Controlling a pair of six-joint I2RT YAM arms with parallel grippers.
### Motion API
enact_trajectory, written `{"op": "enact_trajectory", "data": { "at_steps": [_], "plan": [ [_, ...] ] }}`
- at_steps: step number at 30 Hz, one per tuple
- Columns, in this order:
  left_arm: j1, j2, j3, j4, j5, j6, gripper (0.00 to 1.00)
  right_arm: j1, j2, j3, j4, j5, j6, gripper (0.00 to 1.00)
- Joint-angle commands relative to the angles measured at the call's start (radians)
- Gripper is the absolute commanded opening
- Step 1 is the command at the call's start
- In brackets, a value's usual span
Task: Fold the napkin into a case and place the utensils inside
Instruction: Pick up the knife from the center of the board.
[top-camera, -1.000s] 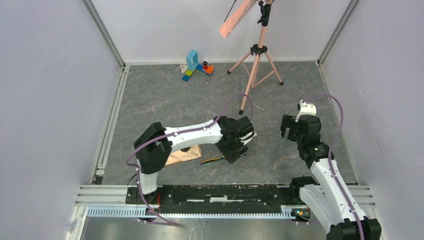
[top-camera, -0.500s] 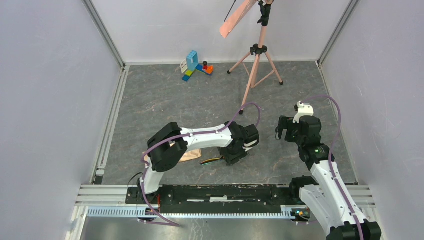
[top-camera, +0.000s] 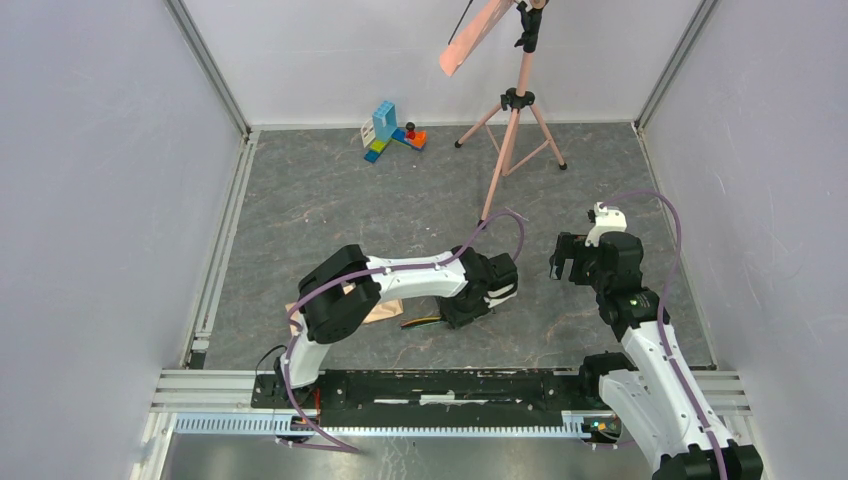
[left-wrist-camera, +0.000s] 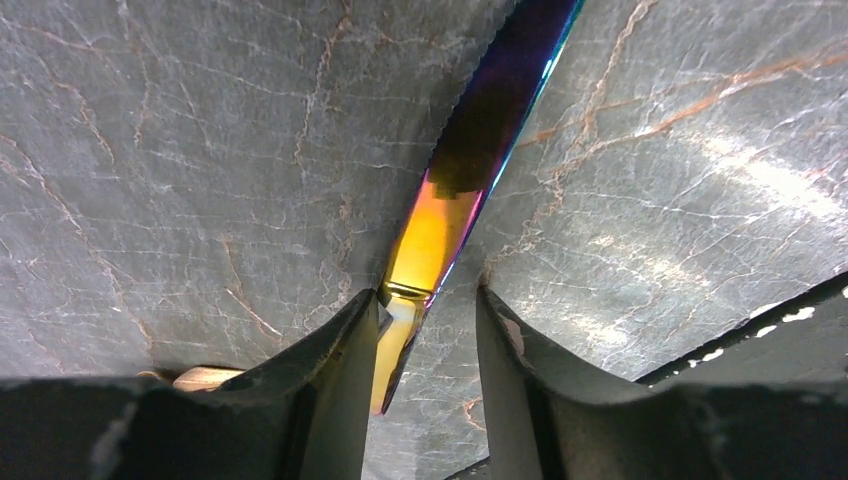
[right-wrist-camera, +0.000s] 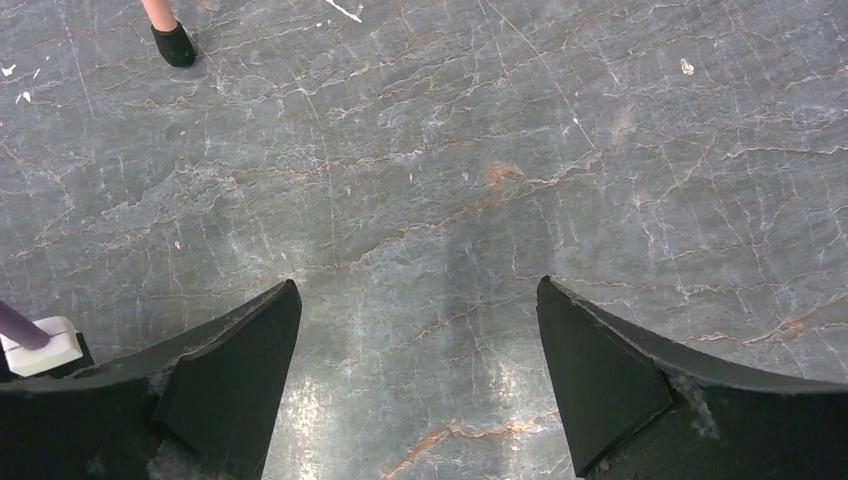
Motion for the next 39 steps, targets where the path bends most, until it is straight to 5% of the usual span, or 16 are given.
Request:
{"op": "enact_trajectory", "data": {
  "at_steps": [1,17,36,39],
  "plan": [
    [-0.001,0.019,-0.053,0.058,-0.022,0.064,0.45,-0.004,-0.014,-0.005,0.034,-0.013,-0.010,0.94],
    [-0.003,-0.106,-0.035,0.072,-0.114,0.178,0.02,-0.004,-0.013,-0.011,0.046,-0.016,-0.016,0.94],
    [-0.001,-0.252,-0.039,-0.033,-0.106,0.165,0.03,-0.004,-0.017,-0.024,0.052,-0.023,-0.017,0.95],
    [0.073,-0.213,0.002,-0.059,0.042,0.100,0.36,-0.003,-0.018,-0.022,0.051,-0.028,-0.018,0.95]
  ]
}}
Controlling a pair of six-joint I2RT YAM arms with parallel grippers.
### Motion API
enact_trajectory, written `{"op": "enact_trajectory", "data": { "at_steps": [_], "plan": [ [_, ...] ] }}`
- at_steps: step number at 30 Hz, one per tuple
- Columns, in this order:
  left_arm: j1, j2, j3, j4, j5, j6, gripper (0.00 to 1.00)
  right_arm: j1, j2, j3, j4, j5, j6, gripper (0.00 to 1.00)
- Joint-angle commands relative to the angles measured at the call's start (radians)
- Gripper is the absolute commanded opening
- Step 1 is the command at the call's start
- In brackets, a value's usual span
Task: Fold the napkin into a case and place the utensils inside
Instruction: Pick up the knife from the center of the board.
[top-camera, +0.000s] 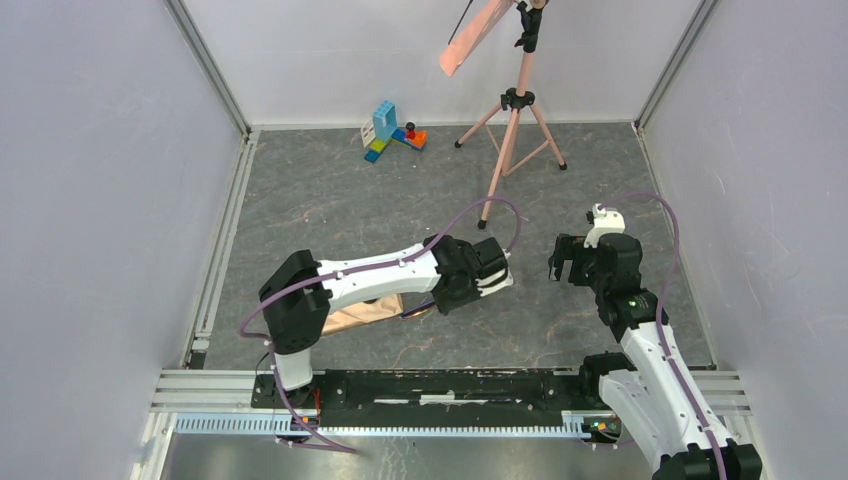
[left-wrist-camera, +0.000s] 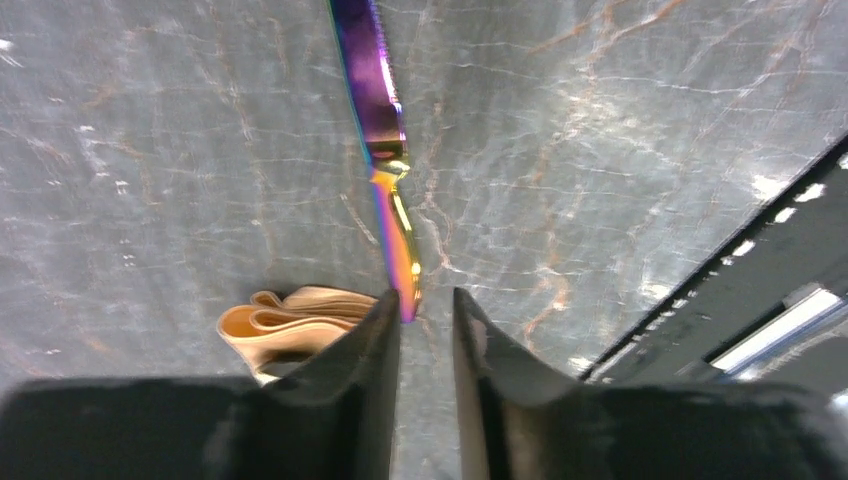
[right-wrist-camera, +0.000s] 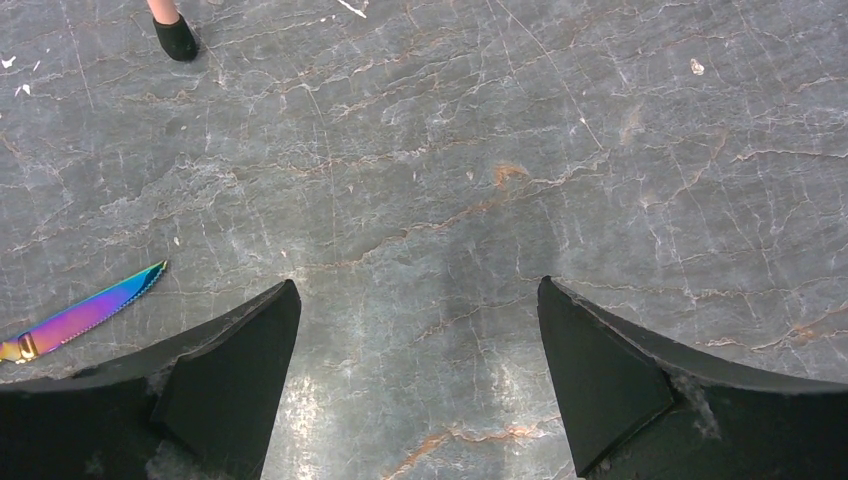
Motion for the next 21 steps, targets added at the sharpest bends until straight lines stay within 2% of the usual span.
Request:
{"op": "enact_trajectory", "data": {
  "at_steps": [1,3,6,13,21],
  "plan": [
    [0.091,0.019,0.040,-0.029,0.186,-0.040,0.42,-0.004,-0.014,-0.003,0.031,-0.014,-0.010,0.95],
    [0.126,0.036,0.036,-0.018,0.237,-0.036,0.49,-0.004,-0.018,-0.004,0.031,-0.014,-0.011,0.95],
    [0.174,0.090,0.070,-0.019,0.330,-0.027,0.53,-0.004,-0.017,-0.006,0.033,-0.017,-0.010,0.95],
    [0.195,0.198,0.121,-0.029,0.301,-0.010,0.51,-0.004,-0.015,-0.007,0.032,-0.017,-0.014,0.95],
    [0.185,0.234,0.107,-0.019,0.256,-0.013,0.45,-0.005,-0.009,-0.007,0.036,-0.016,-0.015,0.95]
  ]
}}
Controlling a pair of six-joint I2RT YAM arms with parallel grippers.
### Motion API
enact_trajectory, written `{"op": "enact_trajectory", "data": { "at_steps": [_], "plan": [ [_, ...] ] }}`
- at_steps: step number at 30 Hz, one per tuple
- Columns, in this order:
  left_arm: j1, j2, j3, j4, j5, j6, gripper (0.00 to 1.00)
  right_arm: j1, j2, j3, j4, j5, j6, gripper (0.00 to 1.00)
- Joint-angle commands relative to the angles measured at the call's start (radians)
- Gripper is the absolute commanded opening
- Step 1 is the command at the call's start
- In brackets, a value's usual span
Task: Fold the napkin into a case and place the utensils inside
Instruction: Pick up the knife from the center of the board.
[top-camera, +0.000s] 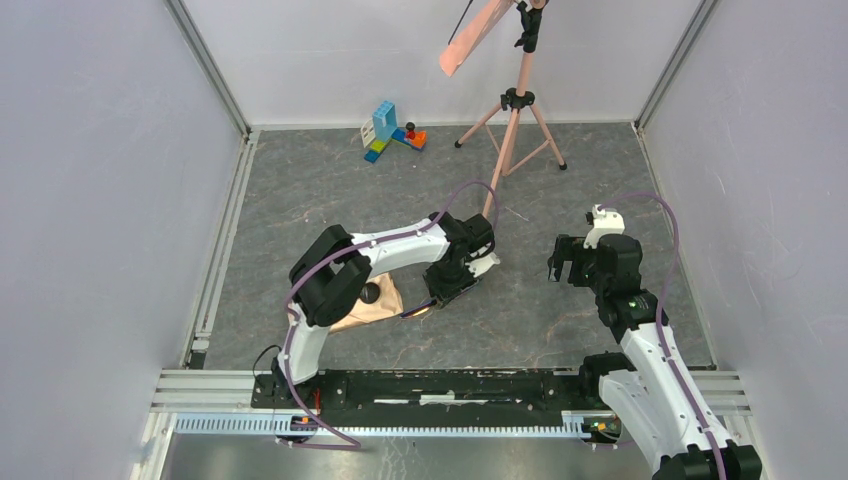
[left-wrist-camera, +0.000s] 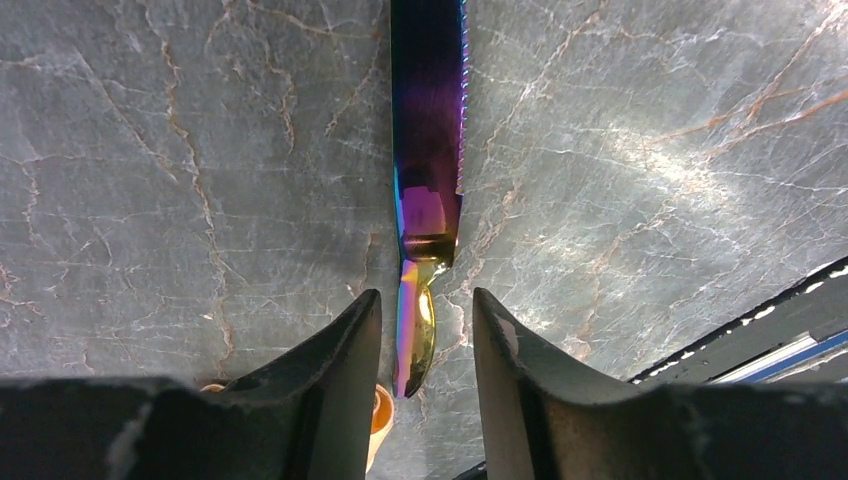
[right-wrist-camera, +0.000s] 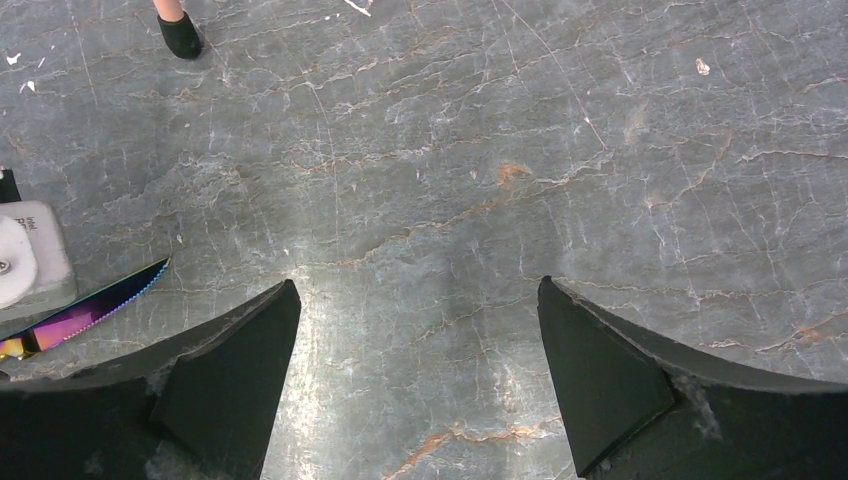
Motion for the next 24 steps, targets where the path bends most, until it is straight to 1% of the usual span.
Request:
{"op": "enact_trajectory", "data": {
  "at_steps": [1,10,12,15,19,21,24],
  "plan": [
    [-0.012,0.012,0.015,0.003,-0.015,-0.002,0.44,-0.004,-0.003,-0.002,0.034,-0.005,-0.014,0.95],
    [-0.048,0.053,-0.033,0.040,-0.062,-0.024,0.38,-0.004,-0.001,-0.001,0.032,-0.005,-0.014,0.95],
    [-0.050,0.055,-0.052,0.051,-0.066,-0.024,0.33,-0.003,-0.001,-0.001,0.032,-0.004,-0.014,0.95],
    [-0.051,0.050,-0.068,0.066,-0.076,-0.025,0.21,-0.005,-0.001,-0.002,0.032,-0.004,-0.015,0.95],
    [-0.075,0.017,-0.062,0.060,-0.122,-0.013,0.06,-0.004,-0.001,-0.002,0.033,-0.004,-0.015,0.95],
    [-0.094,-0.002,-0.040,0.039,-0.138,-0.007,0.03,-0.003,-0.003,-0.002,0.033,-0.005,-0.016,0.95],
    [-0.111,-0.037,-0.014,0.011,-0.146,-0.002,0.02,-0.004,-0.003,-0.002,0.033,-0.004,-0.015,0.95]
  ]
}}
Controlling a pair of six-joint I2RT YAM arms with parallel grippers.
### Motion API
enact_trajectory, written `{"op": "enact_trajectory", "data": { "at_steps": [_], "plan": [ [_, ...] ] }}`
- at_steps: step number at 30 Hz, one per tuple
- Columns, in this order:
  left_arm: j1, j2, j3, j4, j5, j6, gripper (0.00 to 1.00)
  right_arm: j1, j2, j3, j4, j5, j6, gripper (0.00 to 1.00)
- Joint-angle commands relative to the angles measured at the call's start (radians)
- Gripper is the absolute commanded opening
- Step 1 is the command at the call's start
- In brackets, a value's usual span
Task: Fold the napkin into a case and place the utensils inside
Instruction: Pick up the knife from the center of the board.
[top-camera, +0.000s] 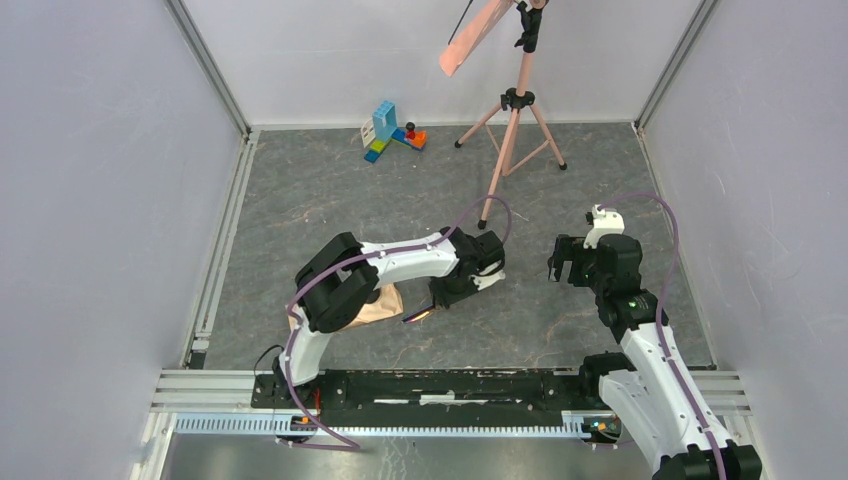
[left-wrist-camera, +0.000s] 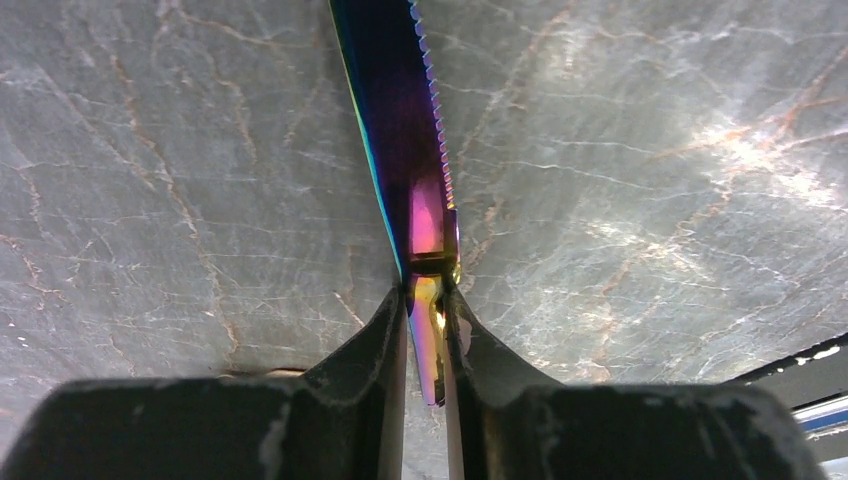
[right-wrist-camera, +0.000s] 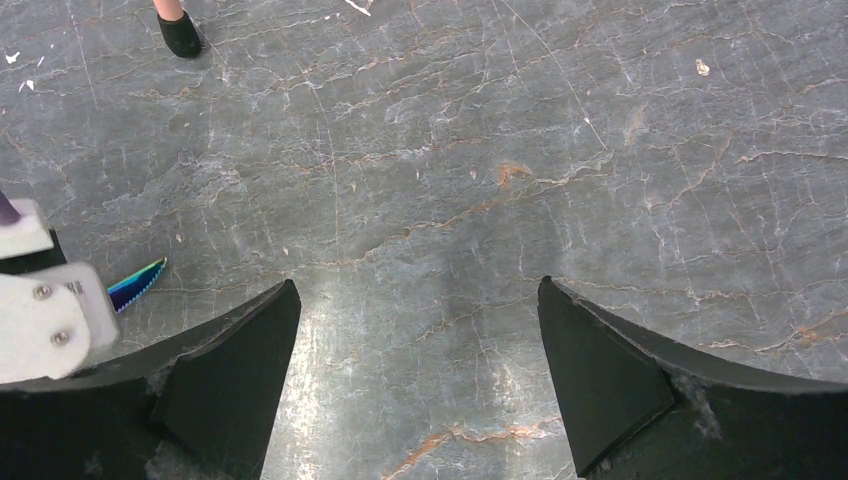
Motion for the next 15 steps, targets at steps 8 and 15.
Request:
{"op": "enact_trajectory", "data": {
  "at_steps": [8,15],
  "plan": [
    [-0.040,-0.176,-0.010,-0.041,-0.011,0.036,0.02,-0.004,-0.005,-0.005,0.035,-0.004,-0.011,0.95],
    [-0.036,-0.304,-0.143,-0.019,-0.067,0.141,0.02,-0.002,-0.009,-0.005,0.036,-0.004,-0.011,0.95]
  ]
}}
